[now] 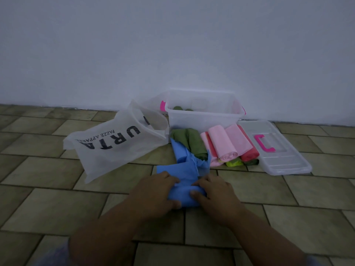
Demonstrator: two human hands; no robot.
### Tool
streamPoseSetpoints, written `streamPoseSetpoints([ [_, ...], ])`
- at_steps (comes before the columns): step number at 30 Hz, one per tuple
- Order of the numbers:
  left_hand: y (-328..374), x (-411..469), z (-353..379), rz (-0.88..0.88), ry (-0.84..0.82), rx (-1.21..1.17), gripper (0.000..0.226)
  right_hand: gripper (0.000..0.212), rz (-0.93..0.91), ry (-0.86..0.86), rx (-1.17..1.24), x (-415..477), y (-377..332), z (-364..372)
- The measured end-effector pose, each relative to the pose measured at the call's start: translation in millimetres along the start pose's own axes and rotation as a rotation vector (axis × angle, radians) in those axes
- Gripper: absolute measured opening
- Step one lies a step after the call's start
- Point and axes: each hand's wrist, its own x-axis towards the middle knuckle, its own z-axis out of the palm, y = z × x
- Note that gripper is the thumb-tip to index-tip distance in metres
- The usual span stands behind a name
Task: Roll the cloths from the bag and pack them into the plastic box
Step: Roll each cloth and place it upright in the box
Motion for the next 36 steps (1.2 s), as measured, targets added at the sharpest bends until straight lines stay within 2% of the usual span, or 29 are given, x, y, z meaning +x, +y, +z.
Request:
streamPoseSetpoints([
  [3, -0.7, 1.6, 0.5, -0.047, -0.006, -0.027, 0.040, 0.041, 0.000, 0.034, -0.103, 1.2, -2.4, 1.5],
  [5, -2.2, 6.3, -2.5, -0.083, -0.055, -0.012, 0.029, 0.041, -0.077, 0.103, -0.117, 0.3, -7.6, 1.3],
  [8, -4.2, 15.8, -7.8, -0.114, -0.101, 0.067, 0.036, 0.038, -0.201, 0.094, -0.158, -1.1, -17.3, -0.1],
  [10, -5.8, 20.4, -9.5, -0.147, -0.082, 0.136, 0.046, 0.036, -0.195, 0.063, -0.208, 0.6, -21.1, -1.6],
  [12, -7.5, 21.6, -9.3, -0.258, -0.012, 0.135, 0.057, 0.034, -0.152, 0.051, -0.204, 4.9, -22.6, -5.0],
  [15, -5.5, 18.3, -3.1, -0.437, 0.103, -0.138, 0.068, 0.033, -0.026, -0.001, -0.159, 11.9, -26.4, -11.3],
  [19, 15.4, 17.8, 7.7, -0.515, 0.058, -0.550, 0.076, 0.041, 0.153, -0.181, -0.001, 17.8, -26.8, -18.0],
  [24, 27.4, 22.0, 11.3, -0.526, 0.214, -0.679, 0.065, 0.037, 0.168, -0.318, 0.354, 8.0, -34.1, -11.8],
  [26, 28.0, 21.7, 11.2, -0.490, 0.293, -0.754, 0.059, 0.035, 0.178, -0.312, 0.494, 1.6, -37.3, -5.6],
  [29, 26.3, 22.0, 9.7, -0.507, 0.393, -1.158, 0.050, 0.034, 0.237, -0.172, 0.633, -1.1, -34.3, -5.9],
  [32, 27.1, 27.7, 8.3, -0.563, 0.354, -1.492, 0.047, 0.056, 0.333, -0.205, 0.917, 2.7, -30.2, -14.7],
  [34, 30.7, 34.0, 6.6, -0.559, 0.363, -1.538, 0.044, 0.062, 0.324, -0.262, 0.981, 8.4, -30.1, -19.5],
  [36, 32.9, 43.0, 2.1, -0.531, 0.393, -1.387, 0.042, 0.057, 0.327, -0.254, 0.924, 16.3, -29.1, -25.9],
])
